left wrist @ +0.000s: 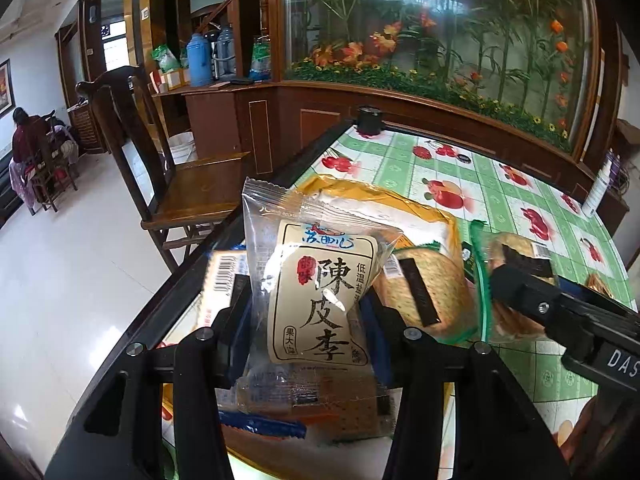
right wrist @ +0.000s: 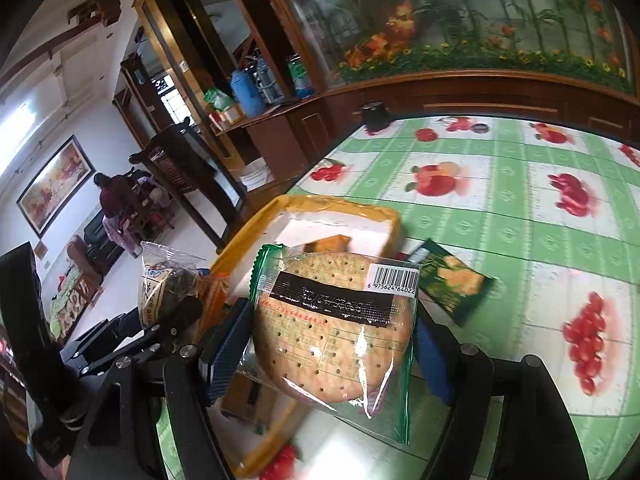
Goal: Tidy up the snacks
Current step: 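Carry both packs into the tray and open both tools to release them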
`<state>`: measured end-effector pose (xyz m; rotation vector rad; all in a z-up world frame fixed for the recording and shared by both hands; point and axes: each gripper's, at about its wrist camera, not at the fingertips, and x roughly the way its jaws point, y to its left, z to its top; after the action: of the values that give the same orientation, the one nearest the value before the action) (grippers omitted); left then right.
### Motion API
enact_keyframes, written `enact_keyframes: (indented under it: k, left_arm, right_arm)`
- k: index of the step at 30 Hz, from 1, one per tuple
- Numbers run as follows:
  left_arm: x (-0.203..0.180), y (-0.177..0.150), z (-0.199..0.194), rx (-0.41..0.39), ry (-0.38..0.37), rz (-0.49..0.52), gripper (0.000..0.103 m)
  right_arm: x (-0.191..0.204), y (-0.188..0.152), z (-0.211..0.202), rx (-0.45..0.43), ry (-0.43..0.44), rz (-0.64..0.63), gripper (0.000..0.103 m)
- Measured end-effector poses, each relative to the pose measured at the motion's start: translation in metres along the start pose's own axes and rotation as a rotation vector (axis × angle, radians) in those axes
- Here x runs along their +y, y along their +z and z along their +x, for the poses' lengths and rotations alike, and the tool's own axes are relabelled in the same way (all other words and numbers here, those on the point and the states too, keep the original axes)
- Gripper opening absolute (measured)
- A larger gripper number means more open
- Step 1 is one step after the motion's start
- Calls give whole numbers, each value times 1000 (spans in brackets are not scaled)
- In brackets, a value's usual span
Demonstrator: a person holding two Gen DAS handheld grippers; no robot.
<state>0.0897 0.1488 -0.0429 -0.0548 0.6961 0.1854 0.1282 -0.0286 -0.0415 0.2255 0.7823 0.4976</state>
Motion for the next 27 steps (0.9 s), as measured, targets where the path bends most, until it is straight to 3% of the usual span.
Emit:
enact_keyframes:
  k: [23,25,27]
  left_arm:
    - [13,8,11,5,71,4,48]
    - [15,8,11,9,70,-2,49]
    - [17,9,12,20,76,-14,61]
  right_arm:
    - [23,18,68,63,46,-25,77]
    - [23,19,72,66,40,-28,77]
    - [24,20,74,69,39,-31,77]
